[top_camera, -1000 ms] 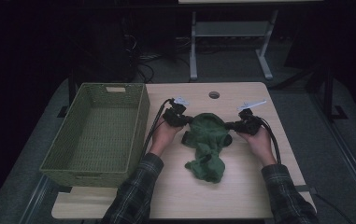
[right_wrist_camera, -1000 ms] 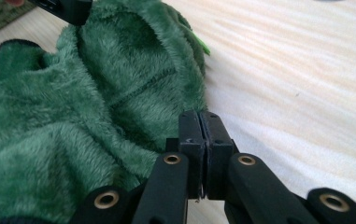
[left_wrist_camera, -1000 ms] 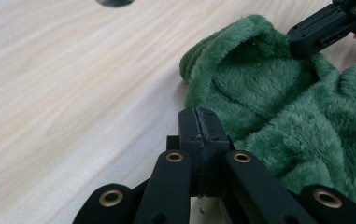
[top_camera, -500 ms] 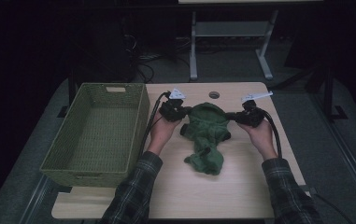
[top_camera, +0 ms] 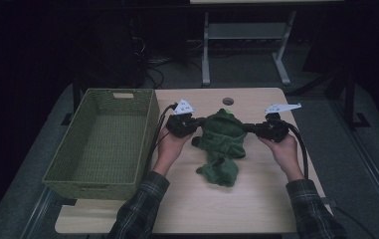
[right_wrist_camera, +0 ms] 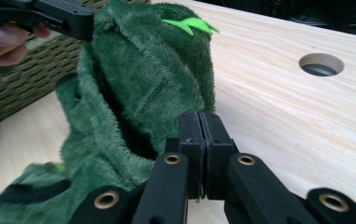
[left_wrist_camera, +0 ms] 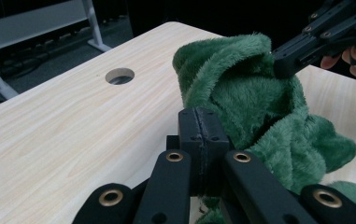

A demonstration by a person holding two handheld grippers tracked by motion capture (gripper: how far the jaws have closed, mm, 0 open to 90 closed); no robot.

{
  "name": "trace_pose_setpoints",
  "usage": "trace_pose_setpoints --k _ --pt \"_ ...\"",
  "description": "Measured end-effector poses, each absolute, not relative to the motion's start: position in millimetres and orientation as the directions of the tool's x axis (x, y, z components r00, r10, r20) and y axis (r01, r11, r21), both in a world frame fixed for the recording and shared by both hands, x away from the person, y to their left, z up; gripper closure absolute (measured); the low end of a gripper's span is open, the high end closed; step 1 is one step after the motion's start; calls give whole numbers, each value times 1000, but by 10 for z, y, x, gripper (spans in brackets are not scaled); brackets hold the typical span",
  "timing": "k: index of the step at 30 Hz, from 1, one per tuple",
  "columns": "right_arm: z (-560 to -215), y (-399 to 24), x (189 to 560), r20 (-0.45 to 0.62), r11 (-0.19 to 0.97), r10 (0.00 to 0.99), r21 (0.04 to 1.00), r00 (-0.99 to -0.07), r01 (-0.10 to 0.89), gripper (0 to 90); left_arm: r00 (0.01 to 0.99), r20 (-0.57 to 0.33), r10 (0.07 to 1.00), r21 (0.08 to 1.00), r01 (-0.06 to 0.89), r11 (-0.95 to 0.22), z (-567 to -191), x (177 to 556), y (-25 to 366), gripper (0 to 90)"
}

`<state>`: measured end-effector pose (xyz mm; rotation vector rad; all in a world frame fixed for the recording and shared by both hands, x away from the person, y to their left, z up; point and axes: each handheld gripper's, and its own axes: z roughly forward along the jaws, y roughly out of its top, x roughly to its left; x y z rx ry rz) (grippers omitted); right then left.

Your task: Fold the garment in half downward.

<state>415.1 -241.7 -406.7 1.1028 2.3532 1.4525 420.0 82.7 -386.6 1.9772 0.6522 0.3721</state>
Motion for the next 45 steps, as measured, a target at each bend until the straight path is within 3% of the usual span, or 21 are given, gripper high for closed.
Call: trace_pose_setpoints --k 29,45 --pt "-4134 -2439 3435 216 252 572 872 -791 419 874 865 29 501 924 169 -344 -4081 3404 1020 898" --pt "-4280 -2291 2991 154 372 498 851 -853 371 866 895 62 442 893 148 -425 -4339 3085 1148 897"
